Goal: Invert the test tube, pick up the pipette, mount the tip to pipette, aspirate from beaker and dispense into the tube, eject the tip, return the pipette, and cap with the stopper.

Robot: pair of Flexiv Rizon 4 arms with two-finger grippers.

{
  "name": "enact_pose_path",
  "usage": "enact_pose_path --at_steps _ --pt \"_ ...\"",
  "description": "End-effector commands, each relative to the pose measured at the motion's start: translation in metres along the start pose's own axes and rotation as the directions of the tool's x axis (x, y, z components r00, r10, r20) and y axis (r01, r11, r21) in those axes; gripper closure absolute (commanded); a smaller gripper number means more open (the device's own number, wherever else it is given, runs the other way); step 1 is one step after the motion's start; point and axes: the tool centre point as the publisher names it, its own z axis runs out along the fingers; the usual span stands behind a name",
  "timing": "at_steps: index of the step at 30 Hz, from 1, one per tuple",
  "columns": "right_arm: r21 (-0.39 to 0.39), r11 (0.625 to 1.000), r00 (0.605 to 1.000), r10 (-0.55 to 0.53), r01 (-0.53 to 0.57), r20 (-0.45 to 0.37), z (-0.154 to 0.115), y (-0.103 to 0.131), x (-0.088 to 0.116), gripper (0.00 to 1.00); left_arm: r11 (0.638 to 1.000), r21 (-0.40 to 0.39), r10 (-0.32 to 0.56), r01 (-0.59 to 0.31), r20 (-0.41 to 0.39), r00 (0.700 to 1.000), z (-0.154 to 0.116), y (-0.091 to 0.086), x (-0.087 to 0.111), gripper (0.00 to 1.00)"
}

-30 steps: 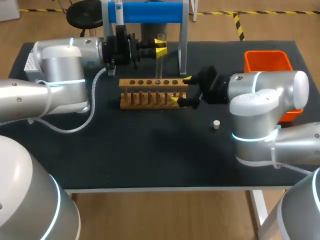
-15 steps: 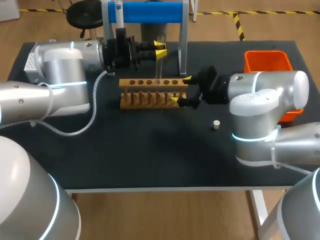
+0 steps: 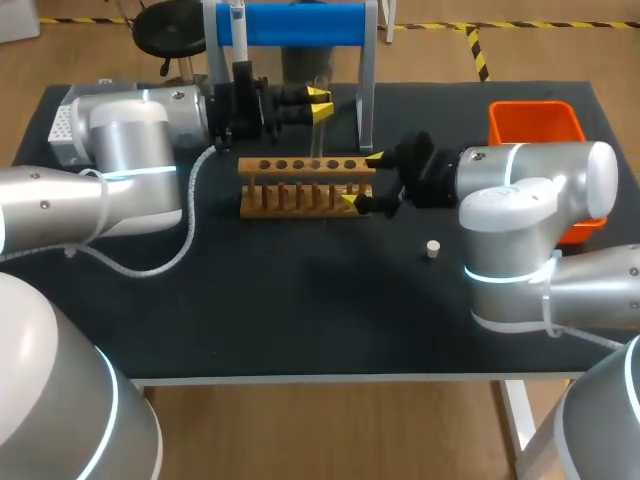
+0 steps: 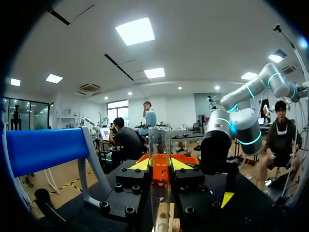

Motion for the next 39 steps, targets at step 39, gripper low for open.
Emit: enact_pose_path --at_steps 39 --pt "-0.002 1.0 1.0 0.0 0.0 0.002 0.0 -0.001 0.001 0.0 0.982 -0.187 -0.02 0.028 0.042 0.999 -0.003 0.017 0.005 1.0"
